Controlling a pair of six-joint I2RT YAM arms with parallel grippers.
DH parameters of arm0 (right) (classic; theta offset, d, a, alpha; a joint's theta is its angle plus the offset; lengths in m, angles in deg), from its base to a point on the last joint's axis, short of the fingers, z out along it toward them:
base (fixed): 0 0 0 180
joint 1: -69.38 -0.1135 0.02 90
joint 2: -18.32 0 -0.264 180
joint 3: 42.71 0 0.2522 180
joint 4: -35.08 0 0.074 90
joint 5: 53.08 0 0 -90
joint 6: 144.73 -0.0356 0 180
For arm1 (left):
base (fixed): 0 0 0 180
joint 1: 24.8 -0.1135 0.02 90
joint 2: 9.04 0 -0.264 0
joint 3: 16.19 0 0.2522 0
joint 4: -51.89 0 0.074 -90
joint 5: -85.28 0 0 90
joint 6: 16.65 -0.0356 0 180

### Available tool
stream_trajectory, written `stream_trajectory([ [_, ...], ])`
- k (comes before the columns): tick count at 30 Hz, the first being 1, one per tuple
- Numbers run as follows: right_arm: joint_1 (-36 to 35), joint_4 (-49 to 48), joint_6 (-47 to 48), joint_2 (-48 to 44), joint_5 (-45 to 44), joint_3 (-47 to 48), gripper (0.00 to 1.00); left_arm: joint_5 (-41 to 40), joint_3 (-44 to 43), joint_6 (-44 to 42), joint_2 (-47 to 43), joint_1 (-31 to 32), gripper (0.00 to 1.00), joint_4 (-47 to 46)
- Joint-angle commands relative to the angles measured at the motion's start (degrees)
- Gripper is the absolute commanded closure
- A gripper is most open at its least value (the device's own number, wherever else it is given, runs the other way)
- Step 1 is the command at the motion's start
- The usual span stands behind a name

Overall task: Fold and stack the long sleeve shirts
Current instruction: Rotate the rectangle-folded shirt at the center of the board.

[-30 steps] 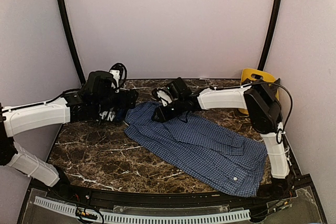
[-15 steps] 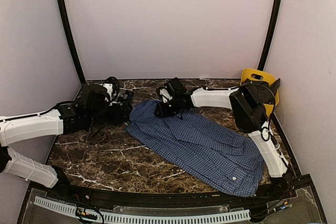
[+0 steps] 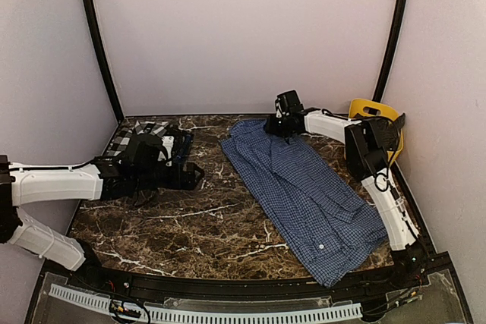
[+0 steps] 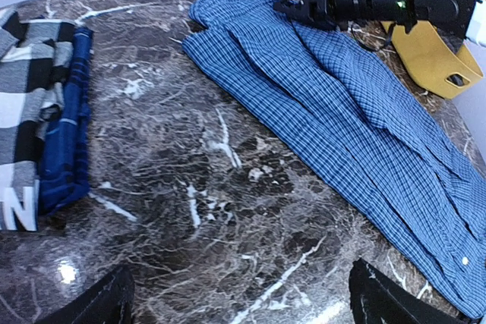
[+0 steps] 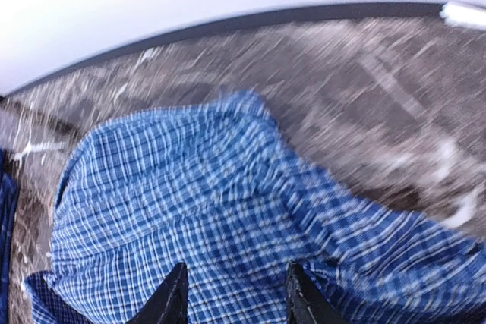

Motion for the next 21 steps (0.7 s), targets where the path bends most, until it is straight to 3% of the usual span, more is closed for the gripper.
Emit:
stream_trajectory([
  [1, 0.97, -0.69, 2.20, -5.53, -1.67, 1.68, 0.58, 10.81, 0.42, 2.45, 4.41, 0.64, 0.03, -6.90],
  [7, 0.90, -7.57, 8.33, -25.82, -1.59, -22.70, 0.50, 16.99, -1.21, 3.56, 11.42, 1.71, 0.03, -14.16],
  [14, 0.53, -6.77, 10.28, -47.52, -2.40, -49.97, 0.47, 23.04, -10.94, 3.29, 24.59, 5.95, 0.04, -18.39],
  [17, 0.30, -5.34, 9.68, -55.17, -3.51, -59.31, 0.38, 25.36, -15.29, 3.37, 29.34, 7.89, 0.06, -19.52],
  [21, 0.19, -2.12, 7.85, -63.32, -5.24, -69.23, 0.35, 28.93, -22.10, 3.55, 36.19, 11.11, 0.07, -20.88],
])
